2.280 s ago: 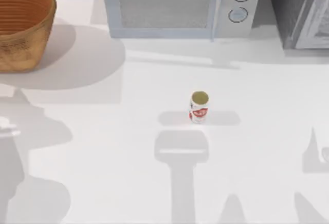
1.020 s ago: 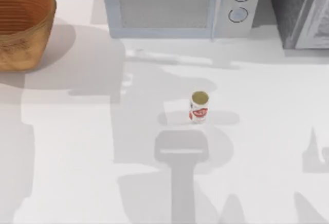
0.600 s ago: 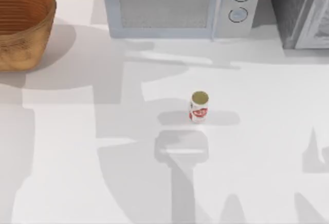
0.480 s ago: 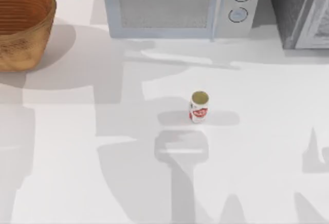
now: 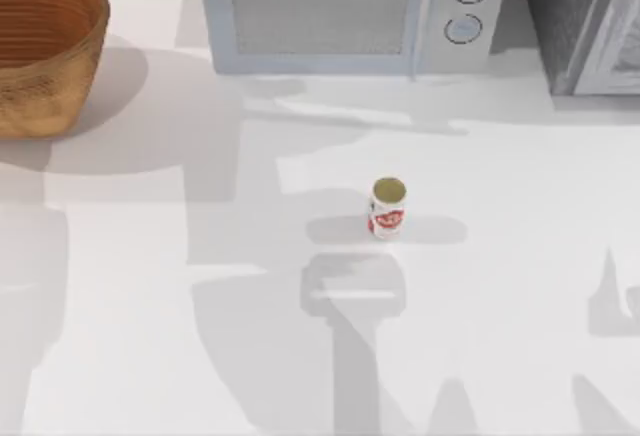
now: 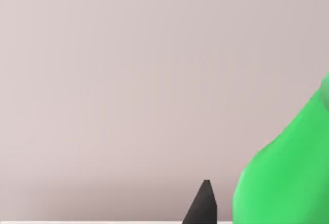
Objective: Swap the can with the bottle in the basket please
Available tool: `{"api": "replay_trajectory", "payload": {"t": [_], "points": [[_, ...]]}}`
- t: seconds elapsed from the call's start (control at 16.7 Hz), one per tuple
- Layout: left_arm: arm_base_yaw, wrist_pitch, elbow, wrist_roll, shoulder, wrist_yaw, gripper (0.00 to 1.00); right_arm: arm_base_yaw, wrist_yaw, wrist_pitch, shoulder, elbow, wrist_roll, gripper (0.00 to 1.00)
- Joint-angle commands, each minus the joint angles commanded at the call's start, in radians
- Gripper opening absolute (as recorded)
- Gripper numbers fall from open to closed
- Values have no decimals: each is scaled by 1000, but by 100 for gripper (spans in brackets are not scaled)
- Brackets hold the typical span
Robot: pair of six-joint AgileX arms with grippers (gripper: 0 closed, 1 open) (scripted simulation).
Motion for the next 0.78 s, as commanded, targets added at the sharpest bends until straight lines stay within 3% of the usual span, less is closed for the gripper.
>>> {"api": "replay_trajectory", "payload": {"t": [0.42, 0.78], "points": [[0, 0, 0, 0, 0, 0, 98, 0, 0, 0, 0, 0, 0, 100], [0, 0, 0, 0, 0, 0, 100, 0, 0, 0, 0, 0, 0, 100]]}}
